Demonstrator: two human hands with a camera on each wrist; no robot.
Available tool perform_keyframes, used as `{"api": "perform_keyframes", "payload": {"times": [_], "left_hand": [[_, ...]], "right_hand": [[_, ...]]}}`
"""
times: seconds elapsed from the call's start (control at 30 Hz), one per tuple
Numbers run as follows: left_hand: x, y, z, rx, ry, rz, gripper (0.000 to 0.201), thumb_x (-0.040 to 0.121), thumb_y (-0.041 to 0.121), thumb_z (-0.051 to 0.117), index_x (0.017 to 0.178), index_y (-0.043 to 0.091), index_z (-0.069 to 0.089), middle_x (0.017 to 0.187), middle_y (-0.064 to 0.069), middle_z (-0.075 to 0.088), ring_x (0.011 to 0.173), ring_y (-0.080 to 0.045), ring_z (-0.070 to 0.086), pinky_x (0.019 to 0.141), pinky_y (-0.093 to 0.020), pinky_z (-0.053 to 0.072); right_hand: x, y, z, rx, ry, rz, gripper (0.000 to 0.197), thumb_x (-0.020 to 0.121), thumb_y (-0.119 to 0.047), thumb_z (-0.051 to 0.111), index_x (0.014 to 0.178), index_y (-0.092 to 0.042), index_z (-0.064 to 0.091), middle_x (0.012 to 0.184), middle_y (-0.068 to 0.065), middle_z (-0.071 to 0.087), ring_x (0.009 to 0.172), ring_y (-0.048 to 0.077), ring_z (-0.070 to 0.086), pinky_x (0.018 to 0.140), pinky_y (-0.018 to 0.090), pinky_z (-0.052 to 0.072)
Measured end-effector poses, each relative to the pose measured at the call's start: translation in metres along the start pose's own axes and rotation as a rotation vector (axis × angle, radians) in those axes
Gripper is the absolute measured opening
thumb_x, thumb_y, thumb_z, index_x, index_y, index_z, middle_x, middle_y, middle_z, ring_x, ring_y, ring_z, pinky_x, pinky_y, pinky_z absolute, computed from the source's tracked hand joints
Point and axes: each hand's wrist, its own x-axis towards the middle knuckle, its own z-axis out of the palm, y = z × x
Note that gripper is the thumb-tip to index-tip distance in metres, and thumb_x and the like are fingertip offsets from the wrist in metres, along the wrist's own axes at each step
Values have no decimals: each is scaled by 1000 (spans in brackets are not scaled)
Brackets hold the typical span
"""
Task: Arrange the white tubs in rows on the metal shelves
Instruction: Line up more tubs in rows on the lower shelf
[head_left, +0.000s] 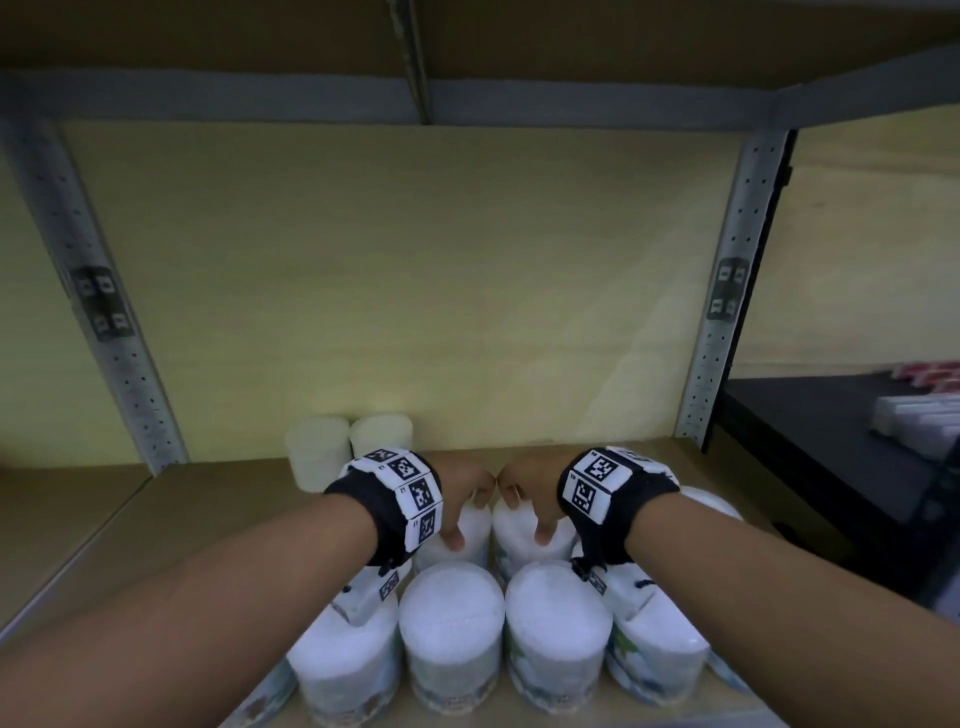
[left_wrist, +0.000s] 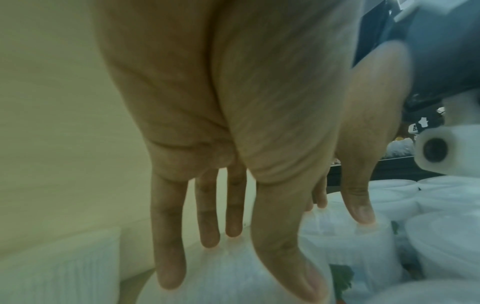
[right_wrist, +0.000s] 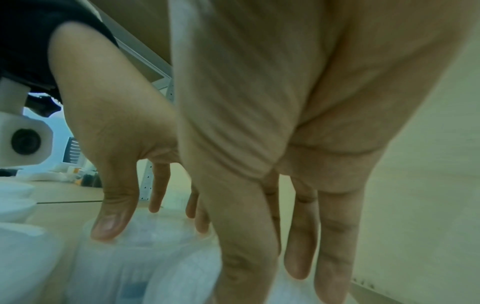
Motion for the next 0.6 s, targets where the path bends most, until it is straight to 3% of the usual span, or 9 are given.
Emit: {"api": "perform_keyframes", "payload": {"times": [0.2,0.37,0.5,0.6], "left_hand": [[-14,5,5,-15,0,-34,59,74,20,79,124,6,51,127,-11,55,113,-31,55,93,-37,49],[-20,1,6,-85,27,-32,61,77,22,77,130,9,49,134,-8,50,118,-27,52,96,-33,45],[-24,-8,5,-159,48,-52,58,80,24,74,132,12,51,137,-5,49,123,-23,50,97,-27,42],[-29,-23,-1,-176,63,-107,57,84,26,69,135,10,47,139,-6,48,125,-22,48,98,-27,41]], "right_hand": [[-12,-4,5,110,-4,67,54,75,-5,76,122,-4,49,128,13,55,91,20,48,74,30,40],[-20,-6,5,132,15,77,57,76,-7,76,127,-4,50,130,13,54,105,28,55,91,38,47],[-21,-1,2,193,36,62,56,79,-11,75,129,-6,50,118,6,50,95,16,45,80,27,40],[-19,0,-8,201,117,87,51,83,-21,70,129,-8,52,125,8,54,99,19,49,83,26,39]]}}
